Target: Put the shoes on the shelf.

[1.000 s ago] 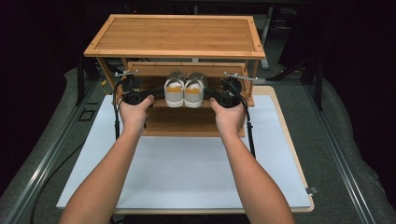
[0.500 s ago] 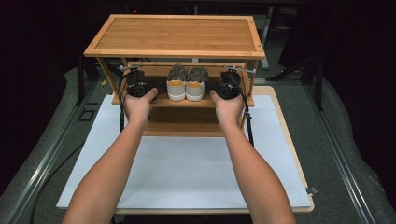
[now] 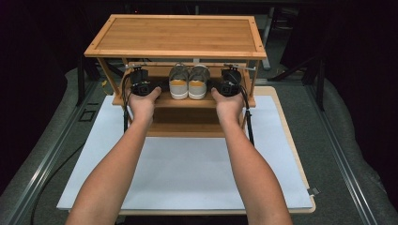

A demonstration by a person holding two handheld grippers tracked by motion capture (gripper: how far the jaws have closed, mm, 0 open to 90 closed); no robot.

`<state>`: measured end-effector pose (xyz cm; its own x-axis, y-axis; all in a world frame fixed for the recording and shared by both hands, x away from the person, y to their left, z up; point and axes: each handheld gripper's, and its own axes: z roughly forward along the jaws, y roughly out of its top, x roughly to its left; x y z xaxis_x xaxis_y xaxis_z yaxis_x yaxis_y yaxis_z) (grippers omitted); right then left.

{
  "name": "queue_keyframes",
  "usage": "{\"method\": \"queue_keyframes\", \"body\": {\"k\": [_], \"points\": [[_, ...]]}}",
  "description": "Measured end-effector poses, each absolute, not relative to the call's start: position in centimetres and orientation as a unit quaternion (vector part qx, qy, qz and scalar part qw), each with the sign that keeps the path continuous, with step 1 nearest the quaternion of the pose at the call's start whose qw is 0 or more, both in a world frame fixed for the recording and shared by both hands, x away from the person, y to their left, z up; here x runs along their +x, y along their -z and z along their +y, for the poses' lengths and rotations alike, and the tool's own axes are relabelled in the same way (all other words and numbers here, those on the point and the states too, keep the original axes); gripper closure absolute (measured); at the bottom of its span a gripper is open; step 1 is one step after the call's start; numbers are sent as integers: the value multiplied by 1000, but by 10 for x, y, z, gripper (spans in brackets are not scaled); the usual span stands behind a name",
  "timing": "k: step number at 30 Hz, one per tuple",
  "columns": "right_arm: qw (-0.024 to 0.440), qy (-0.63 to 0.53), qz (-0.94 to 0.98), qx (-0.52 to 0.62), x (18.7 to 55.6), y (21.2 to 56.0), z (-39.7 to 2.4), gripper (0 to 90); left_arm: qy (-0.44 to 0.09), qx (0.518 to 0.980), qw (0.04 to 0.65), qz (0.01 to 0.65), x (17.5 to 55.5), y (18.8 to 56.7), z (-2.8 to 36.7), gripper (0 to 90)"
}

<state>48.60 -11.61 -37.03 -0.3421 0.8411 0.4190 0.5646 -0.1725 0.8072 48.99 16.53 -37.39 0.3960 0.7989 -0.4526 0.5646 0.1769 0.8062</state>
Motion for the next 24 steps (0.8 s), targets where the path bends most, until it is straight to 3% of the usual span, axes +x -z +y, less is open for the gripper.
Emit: {"method": "queue_keyframes", "body": {"k": [7, 24], "points": [[149, -515, 629, 563, 480, 368, -114, 900, -107, 619, 555, 545, 485, 373, 167, 900], [156, -525, 639, 540, 430, 359, -125, 889, -96, 655, 579, 476, 429, 363, 178, 898]]}}
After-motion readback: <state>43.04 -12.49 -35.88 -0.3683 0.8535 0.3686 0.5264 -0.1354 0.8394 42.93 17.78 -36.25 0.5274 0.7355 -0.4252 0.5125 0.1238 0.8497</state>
